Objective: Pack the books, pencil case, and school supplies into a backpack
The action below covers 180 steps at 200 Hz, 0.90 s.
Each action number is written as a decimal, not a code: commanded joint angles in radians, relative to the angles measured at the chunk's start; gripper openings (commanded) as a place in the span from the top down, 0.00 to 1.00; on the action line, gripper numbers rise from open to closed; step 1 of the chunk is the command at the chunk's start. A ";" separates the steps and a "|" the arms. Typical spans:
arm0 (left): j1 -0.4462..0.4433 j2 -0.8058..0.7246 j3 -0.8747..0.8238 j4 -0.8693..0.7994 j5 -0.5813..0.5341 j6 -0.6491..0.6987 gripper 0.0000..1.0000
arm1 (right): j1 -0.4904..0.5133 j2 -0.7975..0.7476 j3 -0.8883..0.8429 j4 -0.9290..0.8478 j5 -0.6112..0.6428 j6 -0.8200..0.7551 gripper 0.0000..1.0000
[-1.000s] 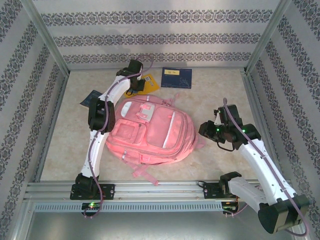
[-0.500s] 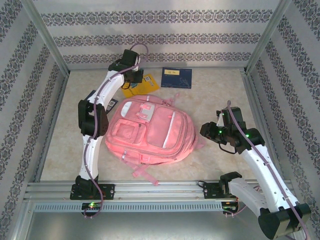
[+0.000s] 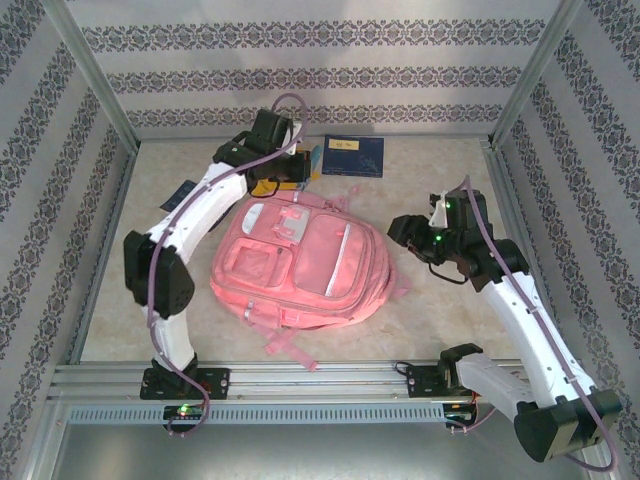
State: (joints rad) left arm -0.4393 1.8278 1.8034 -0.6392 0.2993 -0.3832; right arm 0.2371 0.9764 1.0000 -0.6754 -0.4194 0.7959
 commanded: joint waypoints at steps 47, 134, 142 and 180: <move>-0.004 -0.279 -0.304 0.441 0.340 -0.422 1.00 | -0.026 0.044 -0.032 0.397 -0.162 0.190 0.25; -0.004 -0.392 -0.628 1.155 0.421 -1.026 1.00 | -0.032 0.198 -0.105 0.893 -0.308 0.476 0.11; -0.006 -0.398 -0.643 1.181 0.420 -1.052 1.00 | -0.030 0.211 -0.111 0.934 -0.308 0.503 0.10; -0.017 -0.430 -0.706 1.271 0.420 -1.133 1.00 | -0.022 0.285 -0.101 1.054 -0.332 0.590 0.10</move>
State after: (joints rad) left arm -0.4397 1.4487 1.1202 0.4339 0.6968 -1.4029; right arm 0.2180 1.2282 0.9024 0.2291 -0.7147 1.2999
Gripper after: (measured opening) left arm 0.051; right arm 0.898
